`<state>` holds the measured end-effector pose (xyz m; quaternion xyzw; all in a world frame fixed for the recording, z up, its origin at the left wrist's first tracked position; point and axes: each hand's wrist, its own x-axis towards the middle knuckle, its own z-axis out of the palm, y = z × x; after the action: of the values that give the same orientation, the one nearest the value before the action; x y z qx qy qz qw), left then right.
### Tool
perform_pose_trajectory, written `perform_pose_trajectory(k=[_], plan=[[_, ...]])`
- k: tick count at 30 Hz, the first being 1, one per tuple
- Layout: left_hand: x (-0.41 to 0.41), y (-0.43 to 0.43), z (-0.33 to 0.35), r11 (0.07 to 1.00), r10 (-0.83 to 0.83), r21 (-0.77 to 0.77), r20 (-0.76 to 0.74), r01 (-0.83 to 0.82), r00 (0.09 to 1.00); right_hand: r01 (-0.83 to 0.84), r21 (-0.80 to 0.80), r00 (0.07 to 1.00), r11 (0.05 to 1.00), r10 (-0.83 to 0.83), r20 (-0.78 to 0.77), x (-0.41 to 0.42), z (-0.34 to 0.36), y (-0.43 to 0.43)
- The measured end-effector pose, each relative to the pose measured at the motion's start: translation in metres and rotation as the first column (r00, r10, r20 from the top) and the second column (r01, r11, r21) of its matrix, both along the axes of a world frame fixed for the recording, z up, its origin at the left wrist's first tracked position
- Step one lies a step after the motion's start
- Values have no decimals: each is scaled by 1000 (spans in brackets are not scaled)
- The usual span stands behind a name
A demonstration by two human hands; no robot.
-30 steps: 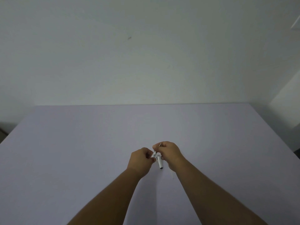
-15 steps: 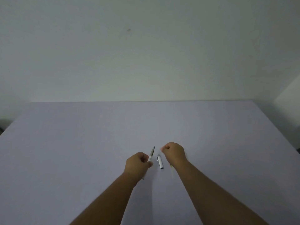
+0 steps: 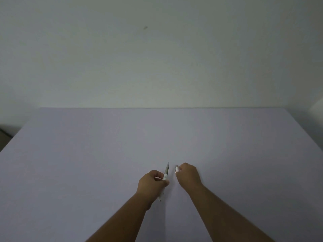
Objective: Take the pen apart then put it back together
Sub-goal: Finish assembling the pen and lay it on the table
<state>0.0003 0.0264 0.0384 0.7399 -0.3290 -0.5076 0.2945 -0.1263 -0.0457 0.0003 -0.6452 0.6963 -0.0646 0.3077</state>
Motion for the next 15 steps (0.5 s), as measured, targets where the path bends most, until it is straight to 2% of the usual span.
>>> perform_pose_trajectory(k=[2,3,5,6,7,11,15], plan=[[0,0,1,1000,-13,2,6,13,1000,131,70,957,989,-144,252,-1,10,-7],[0,0,2,1000,-19,4,11,19,1000,217,136,877,967,-254,407,0,15,-10],[-1,-1,3,999,-32,6,23,32,999,318,291,651,903,-431,626,-1,28,-15],[-2,-2,4,999,-39,6,30,39,999,321,345,562,882,-471,680,-1,34,-17],[-4,-2,5,999,-44,4,34,44,998,312,374,516,873,-487,705,-2,38,-18],[-10,-4,9,998,-62,-16,31,63,998,260,392,503,882,-470,725,-5,50,-16],[-14,-3,15,997,-55,-44,16,56,998,176,377,565,909,-407,718,-10,53,-7]])
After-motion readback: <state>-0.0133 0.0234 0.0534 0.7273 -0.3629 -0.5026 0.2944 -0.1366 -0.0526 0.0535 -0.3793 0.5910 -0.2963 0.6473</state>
